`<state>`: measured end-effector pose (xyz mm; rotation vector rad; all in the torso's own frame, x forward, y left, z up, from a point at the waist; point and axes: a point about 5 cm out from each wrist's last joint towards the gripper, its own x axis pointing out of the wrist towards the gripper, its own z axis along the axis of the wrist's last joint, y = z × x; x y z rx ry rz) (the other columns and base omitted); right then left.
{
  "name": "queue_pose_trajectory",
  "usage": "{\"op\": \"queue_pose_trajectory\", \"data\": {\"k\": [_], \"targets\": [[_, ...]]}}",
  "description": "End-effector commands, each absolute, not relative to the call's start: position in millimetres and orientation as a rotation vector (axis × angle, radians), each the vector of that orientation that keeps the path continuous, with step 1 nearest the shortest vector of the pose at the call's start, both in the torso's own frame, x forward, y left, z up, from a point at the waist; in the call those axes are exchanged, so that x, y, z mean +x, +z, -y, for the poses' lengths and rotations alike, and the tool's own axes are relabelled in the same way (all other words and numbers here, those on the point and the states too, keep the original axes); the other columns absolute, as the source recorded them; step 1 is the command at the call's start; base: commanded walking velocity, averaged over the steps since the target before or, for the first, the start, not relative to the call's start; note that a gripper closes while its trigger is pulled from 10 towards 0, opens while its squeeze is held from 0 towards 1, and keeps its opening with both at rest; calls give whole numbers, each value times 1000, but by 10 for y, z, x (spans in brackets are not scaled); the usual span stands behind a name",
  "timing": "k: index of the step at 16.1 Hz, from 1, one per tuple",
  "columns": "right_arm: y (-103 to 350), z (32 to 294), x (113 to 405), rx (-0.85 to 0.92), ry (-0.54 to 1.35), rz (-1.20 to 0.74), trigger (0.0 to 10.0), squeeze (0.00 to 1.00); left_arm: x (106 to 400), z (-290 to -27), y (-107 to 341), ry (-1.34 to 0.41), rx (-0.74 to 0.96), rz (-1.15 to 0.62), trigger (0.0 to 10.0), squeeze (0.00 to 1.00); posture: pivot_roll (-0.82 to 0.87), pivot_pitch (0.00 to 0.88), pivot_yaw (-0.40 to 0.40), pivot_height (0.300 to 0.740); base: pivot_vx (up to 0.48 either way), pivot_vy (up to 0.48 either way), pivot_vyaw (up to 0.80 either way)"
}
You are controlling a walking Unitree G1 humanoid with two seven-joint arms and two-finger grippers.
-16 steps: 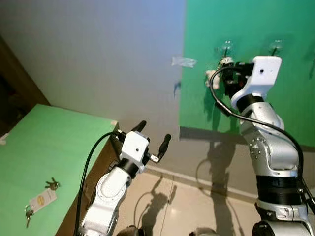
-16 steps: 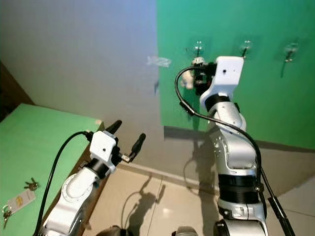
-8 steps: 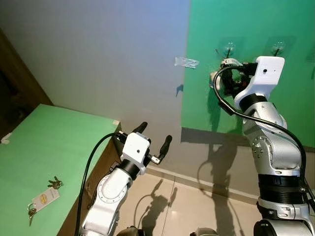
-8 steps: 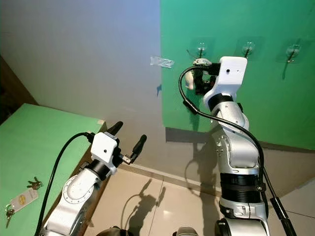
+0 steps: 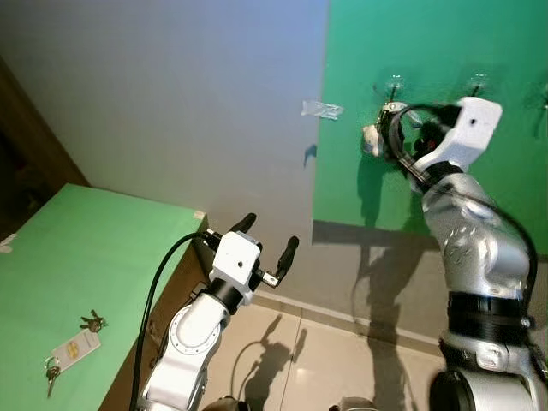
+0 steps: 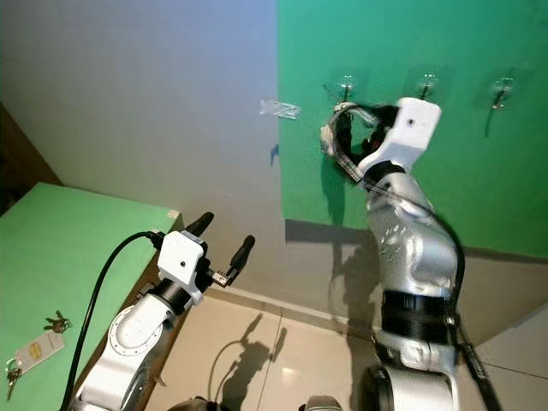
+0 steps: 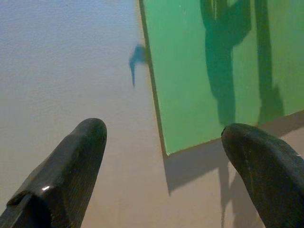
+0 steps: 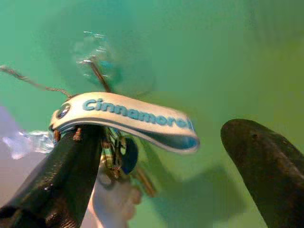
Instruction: Hang keys on a hook
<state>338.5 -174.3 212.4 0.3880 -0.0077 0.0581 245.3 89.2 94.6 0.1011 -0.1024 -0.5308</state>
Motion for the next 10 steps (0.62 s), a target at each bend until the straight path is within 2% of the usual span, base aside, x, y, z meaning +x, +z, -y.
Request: {"op": "queue_pose_trajectory", "data": {"k": [1, 4, 6, 10], "targets": [[1817, 1735, 3389, 462, 40, -170, 10000, 1000, 2439, -903, 946, -526, 115, 105, 10000, 0, -220, 25, 60, 720, 0, 0, 0], [1805, 1738, 3386, 475, 35, -182, 10000, 1000, 2434, -901, 956, -528, 115, 104, 10000, 0, -219, 32, 62, 720, 0, 0, 0], [1777, 1722, 3394, 617, 33, -278, 10000, 1000, 2432, -894, 963, -530, 113, 103, 10000, 0, -219, 34, 62, 720, 0, 0, 0], [1648, 1777, 3393, 701, -72, -366, 10000, 1000, 2430, -894, 969, -529, 112, 102, 10000, 0, -218, 34, 61, 720, 0, 0, 0]]}}
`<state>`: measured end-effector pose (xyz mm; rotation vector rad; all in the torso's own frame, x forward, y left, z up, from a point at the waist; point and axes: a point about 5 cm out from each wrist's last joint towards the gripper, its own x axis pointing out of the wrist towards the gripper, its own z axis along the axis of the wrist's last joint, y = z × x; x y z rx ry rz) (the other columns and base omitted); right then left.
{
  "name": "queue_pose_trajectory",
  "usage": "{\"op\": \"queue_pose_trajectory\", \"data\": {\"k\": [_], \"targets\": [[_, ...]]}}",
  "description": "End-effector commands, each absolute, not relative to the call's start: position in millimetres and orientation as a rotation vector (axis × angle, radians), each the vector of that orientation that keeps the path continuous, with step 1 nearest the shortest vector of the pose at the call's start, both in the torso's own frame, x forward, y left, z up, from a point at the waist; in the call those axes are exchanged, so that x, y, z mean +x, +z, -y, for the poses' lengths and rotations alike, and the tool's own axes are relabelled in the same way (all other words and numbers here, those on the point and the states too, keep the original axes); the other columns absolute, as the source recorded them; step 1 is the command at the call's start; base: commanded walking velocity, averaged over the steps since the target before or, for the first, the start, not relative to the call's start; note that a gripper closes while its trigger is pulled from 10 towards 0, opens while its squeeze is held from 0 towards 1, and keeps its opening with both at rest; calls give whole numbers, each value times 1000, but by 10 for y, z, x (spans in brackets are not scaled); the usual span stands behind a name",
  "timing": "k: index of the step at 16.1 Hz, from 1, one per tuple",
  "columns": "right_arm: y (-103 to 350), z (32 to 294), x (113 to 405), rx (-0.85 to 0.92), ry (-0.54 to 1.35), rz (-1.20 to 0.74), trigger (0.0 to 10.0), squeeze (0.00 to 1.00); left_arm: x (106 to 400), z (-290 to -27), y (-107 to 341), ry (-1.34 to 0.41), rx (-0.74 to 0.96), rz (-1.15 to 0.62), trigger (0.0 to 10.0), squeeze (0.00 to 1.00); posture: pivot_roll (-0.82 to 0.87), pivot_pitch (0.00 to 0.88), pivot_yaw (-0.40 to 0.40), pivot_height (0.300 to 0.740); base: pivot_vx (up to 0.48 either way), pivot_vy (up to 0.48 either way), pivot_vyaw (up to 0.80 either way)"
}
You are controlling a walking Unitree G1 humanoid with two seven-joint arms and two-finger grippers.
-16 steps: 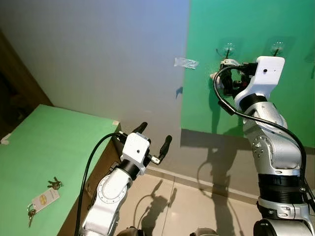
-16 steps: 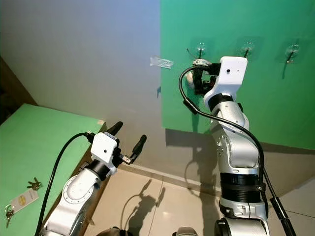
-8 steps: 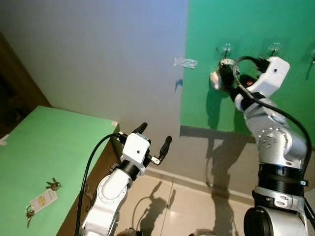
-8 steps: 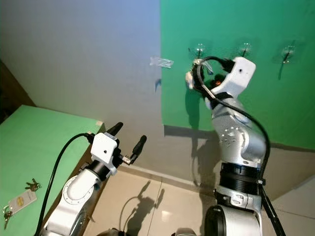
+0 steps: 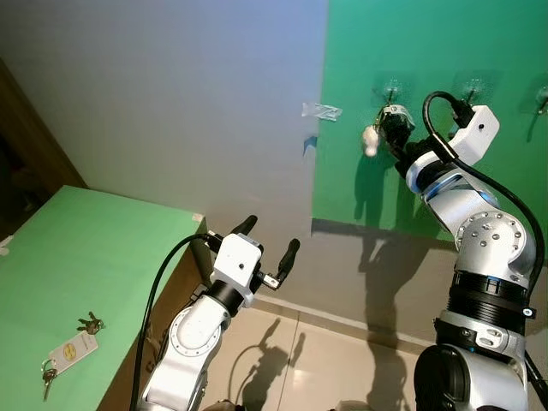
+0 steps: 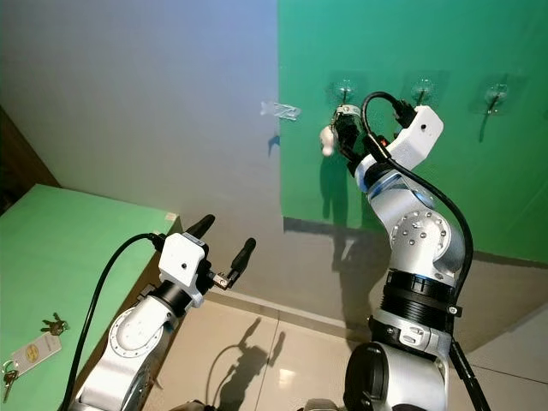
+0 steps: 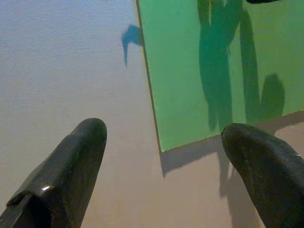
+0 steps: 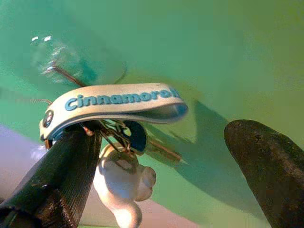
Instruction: Hang keys on a hook
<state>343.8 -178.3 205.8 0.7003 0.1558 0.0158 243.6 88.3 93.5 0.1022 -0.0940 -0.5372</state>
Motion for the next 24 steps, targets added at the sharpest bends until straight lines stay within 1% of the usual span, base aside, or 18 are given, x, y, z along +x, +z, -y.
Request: {"op": "queue_pose_trajectory", "data": {"k": [1, 4, 6, 8, 11, 13, 14, 17, 18, 19, 20, 21, 22, 23, 24], "targets": [[1624, 1782, 3386, 714, -97, -378, 10000, 1000, 2430, -895, 968, -528, 113, 102, 10000, 0, -218, 34, 61, 720, 0, 0, 0], [1558, 1791, 3354, 757, -194, -430, 10000, 1000, 2427, -899, 964, -528, 113, 100, 10000, 0, -218, 34, 61, 720, 0, 0, 0], [1593, 1799, 3345, 749, -239, -417, 10000, 1000, 2423, -903, 962, -528, 114, 99, 10000, 0, -217, 40, 61, 720, 0, 0, 0], [1685, 1767, 3347, 594, -200, -375, 10000, 1000, 2423, -904, 948, -527, 113, 95, 10000, 0, -216, 43, 60, 720, 0, 0, 0], [1701, 1766, 3334, 568, -181, -369, 10000, 1000, 2427, -908, 938, -525, 113, 93, 10000, 0, -217, 45, 60, 720, 0, 0, 0], [1693, 1789, 3315, 561, -206, -386, 10000, 1000, 2428, -909, 939, -525, 114, 92, 10000, 0, -219, 46, 61, 720, 0, 0, 0], [1658, 1802, 3305, 520, -201, -397, 10000, 1000, 2429, -911, 941, -527, 115, 92, 10000, 0, -219, 46, 62, 720, 0, 0, 0], [1632, 1835, 3287, 323, -174, -380, 10000, 1000, 2432, -916, 949, -526, 118, 93, 10000, 0, -218, 47, 63, 720, 0, 0, 0], [1666, 1833, 3294, 210, -154, -348, 10000, 1000, 2433, -917, 953, -526, 119, 93, 10000, 0, -218, 47, 65, 720, 0, 0, 0], [1775, 1811, 3304, -37, -122, -247, 10000, 1000, 2435, -918, 959, -526, 120, 94, 10000, 0, -218, 47, 66, 720, 0, 0, 0], [1889, 1788, 3309, -240, -107, -131, 10000, 1000, 2435, -919, 961, -526, 119, 94, 10000, 0, -219, 47, 66, 720, 0, 0, 0], [1940, 1769, 3310, -326, -96, -80, 10000, 1000, 2435, -919, 961, -526, 119, 94, 10000, 0, -219, 47, 66, 720, 0, 0, 0], [2013, 1736, 3308, -461, -85, 6, 10000, 1000, 2433, -915, 959, -527, 119, 94, 10000, 0, -221, 46, 66, 720, 0, 0, 0], [2052, 1726, 3305, -537, -94, 60, 10000, 1000, 2432, -911, 959, -527, 119, 94, 10000, 0, -221, 46, 66, 720, 0, 0, 0], [2057, 1727, 3305, -546, -98, 68, 10000, 1000, 2432, -910, 959, -527, 118, 95, 10000, 0, -221, 46, 66, 720, 0, 0, 0]]}}
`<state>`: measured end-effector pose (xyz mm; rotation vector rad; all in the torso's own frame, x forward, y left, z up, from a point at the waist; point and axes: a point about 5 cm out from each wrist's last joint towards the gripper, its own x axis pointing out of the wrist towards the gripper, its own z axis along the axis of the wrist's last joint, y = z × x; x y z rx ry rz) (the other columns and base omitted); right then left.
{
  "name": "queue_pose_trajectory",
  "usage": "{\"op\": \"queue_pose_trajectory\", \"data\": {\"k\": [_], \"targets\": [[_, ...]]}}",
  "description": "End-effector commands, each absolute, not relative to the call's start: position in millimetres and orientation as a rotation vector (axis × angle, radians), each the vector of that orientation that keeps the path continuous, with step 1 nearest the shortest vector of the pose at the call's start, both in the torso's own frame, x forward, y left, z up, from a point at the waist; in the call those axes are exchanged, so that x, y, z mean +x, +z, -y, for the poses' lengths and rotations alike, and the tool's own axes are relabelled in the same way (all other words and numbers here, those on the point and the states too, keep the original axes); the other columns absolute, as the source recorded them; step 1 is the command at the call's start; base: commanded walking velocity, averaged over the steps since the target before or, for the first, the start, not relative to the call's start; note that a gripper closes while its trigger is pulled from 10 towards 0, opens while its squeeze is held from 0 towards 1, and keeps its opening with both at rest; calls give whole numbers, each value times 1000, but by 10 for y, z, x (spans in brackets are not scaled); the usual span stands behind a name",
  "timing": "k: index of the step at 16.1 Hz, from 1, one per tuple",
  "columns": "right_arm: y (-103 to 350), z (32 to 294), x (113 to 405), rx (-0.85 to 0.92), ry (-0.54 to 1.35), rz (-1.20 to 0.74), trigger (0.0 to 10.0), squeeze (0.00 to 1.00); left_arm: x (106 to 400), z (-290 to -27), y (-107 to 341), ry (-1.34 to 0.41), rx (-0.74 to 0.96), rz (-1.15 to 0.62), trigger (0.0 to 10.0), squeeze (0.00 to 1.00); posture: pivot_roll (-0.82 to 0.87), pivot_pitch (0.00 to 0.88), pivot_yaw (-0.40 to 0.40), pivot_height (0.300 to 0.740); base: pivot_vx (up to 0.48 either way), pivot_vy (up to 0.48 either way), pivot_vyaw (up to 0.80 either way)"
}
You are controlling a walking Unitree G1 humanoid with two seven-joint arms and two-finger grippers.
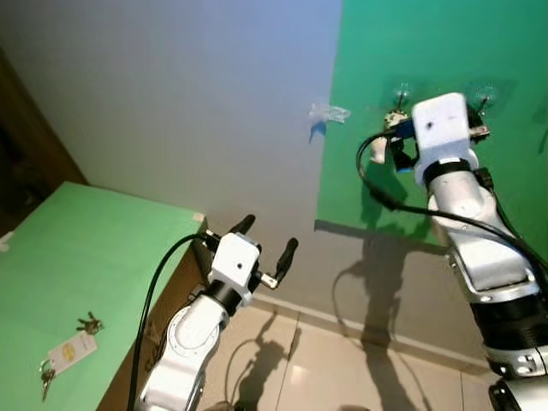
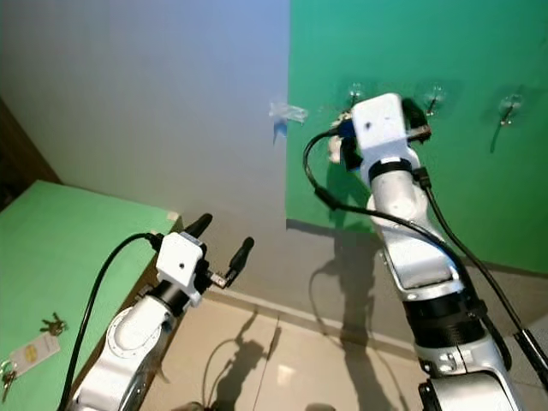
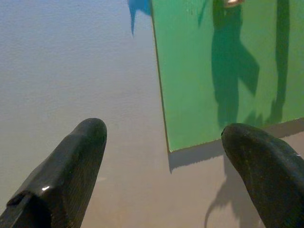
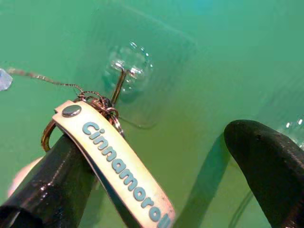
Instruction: Hang keys on a hook
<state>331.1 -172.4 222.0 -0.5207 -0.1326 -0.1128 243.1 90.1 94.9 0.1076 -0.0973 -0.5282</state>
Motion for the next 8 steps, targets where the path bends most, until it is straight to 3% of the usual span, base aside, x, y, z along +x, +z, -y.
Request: {"op": "queue_pose_trajectory", "data": {"k": [1, 2, 8], "targets": [[2068, 1732, 3307, -570, -103, 85, 10000, 929, 2431, -908, 957, -526, 118, 95, 10000, 0, -221, 40, 64, 720, 0, 0, 0], [2076, 1743, 3307, -610, -107, 112, 10000, 0, 2429, -905, 953, -526, 118, 95, 10000, 0, -222, 38, 64, 720, 0, 0, 0], [2105, 1740, 3293, -923, -110, 287, 10000, 0, 2425, -904, 954, -522, 124, 97, 10000, 0, -219, 34, 62, 720, 0, 0, 0]]}}
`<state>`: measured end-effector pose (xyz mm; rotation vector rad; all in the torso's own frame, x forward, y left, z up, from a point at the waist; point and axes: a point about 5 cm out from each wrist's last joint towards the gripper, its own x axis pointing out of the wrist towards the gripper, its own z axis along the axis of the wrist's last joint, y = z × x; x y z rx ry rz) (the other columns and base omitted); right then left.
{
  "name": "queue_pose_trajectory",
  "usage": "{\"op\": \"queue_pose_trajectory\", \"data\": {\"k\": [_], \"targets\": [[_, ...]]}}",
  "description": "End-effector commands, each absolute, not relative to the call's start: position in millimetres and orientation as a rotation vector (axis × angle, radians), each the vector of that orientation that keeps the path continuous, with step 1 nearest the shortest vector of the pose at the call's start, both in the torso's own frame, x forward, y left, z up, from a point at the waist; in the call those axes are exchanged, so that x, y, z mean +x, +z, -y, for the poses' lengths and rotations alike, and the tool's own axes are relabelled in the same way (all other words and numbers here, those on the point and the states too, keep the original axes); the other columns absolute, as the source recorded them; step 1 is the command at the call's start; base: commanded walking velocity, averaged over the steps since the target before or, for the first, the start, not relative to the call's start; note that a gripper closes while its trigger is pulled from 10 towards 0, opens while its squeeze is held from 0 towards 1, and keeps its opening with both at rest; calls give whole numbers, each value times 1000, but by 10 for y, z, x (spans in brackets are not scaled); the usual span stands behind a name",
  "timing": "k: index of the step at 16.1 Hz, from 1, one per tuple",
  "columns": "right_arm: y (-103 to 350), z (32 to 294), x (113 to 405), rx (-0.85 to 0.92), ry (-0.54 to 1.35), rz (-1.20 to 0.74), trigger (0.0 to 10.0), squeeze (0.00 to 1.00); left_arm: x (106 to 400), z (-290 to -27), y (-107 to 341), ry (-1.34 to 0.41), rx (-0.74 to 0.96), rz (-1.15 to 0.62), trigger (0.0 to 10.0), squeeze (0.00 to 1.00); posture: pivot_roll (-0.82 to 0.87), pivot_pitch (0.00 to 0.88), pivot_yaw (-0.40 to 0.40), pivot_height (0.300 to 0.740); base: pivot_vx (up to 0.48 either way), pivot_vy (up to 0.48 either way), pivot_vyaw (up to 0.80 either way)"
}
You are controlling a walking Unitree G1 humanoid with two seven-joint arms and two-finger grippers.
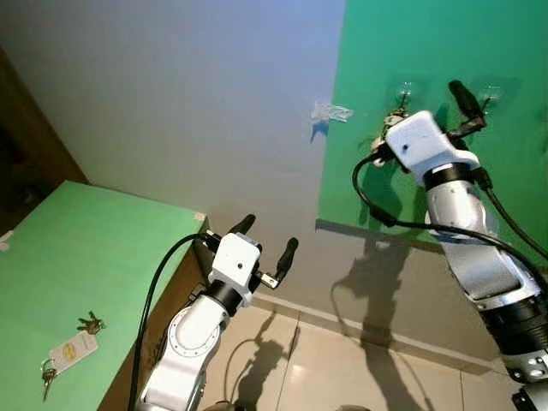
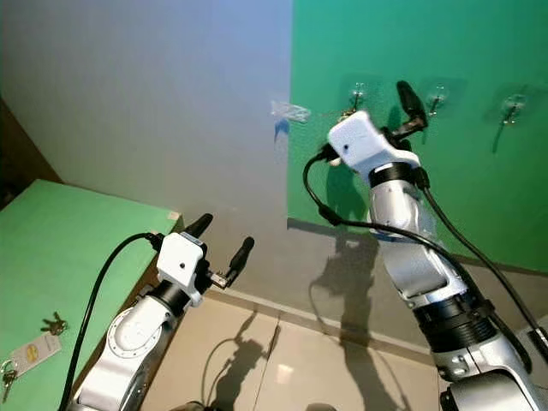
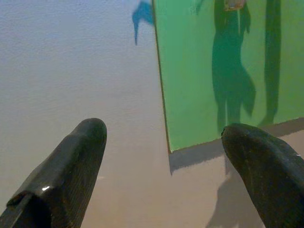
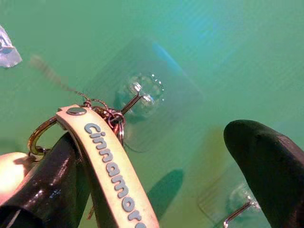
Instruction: Hang keys on a hook
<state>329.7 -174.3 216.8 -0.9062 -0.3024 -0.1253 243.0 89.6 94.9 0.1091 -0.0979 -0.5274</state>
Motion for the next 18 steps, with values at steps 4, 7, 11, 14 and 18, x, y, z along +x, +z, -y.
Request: {"op": "queue_pose_trajectory", "data": {"k": [4, 7, 11, 14, 18], "targets": [[2083, 1739, 3295, -988, -87, 321, 10000, 1000, 2424, -903, 955, -522, 124, 96, 10000, 0, -219, 39, 61, 720, 0, 0, 0], [2060, 1725, 3272, -1053, -72, 348, 10000, 1000, 2425, -910, 955, -520, 125, 95, 10000, 0, -220, 42, 62, 720, 0, 0, 0], [1969, 1724, 3254, -1029, -46, 317, 10000, 1000, 2435, -937, 959, -517, 133, 94, 10000, 0, -222, 47, 69, 720, 0, 0, 0], [1839, 1800, 3256, -887, -54, 204, 10000, 1000, 2447, -958, 961, -518, 138, 92, 10000, 0, -221, 50, 74, 720, 0, 0, 0], [1858, 1789, 3261, -765, -50, 175, 10000, 1000, 2449, -974, 951, -521, 144, 87, 10000, 0, -224, 52, 75, 720, 0, 0, 0]]}}
